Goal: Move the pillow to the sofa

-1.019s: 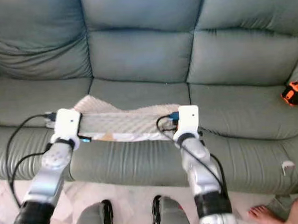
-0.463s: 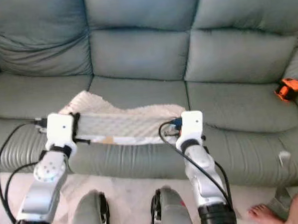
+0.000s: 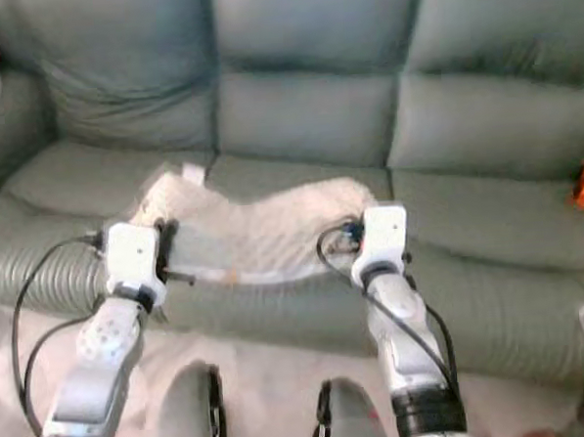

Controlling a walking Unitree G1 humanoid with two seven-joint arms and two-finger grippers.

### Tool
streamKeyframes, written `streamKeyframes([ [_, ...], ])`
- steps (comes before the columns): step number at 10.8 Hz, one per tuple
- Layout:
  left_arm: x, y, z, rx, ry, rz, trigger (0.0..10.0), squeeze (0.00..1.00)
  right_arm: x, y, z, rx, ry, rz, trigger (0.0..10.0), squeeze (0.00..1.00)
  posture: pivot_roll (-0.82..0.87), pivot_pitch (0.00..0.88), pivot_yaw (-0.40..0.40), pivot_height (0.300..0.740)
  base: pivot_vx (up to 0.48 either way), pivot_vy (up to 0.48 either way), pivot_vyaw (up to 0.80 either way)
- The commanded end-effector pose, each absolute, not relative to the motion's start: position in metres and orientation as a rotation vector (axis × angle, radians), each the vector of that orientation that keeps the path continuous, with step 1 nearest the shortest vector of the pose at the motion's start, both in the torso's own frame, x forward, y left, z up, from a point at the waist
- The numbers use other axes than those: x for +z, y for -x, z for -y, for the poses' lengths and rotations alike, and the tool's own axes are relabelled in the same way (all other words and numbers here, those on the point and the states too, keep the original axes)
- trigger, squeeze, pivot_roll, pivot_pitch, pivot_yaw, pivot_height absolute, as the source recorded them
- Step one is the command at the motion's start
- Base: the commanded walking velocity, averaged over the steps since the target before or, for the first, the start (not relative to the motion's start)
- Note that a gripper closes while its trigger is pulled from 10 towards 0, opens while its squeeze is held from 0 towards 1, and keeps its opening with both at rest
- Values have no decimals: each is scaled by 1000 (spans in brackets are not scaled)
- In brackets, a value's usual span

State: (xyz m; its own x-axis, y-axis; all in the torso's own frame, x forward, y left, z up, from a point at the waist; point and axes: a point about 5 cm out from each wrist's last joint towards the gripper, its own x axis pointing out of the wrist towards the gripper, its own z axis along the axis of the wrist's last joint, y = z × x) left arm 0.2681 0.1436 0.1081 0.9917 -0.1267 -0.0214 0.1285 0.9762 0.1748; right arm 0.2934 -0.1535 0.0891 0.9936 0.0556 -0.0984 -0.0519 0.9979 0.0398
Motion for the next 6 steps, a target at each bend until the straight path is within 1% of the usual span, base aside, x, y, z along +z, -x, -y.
streamKeyframes([
  [1, 113, -271, -143, -140, -177, 16, 10000, 0, 90, -292, 156, 46, -38, -80, 10000, 0, 2, 4, -29, 645, 0, 0, 0],
  [6, 117, -278, -133, -182, -140, 44, 10000, 0, 95, -299, 154, 52, -44, -48, 10000, 0, -3, 0, -32, 645, 0, 0, 0],
])
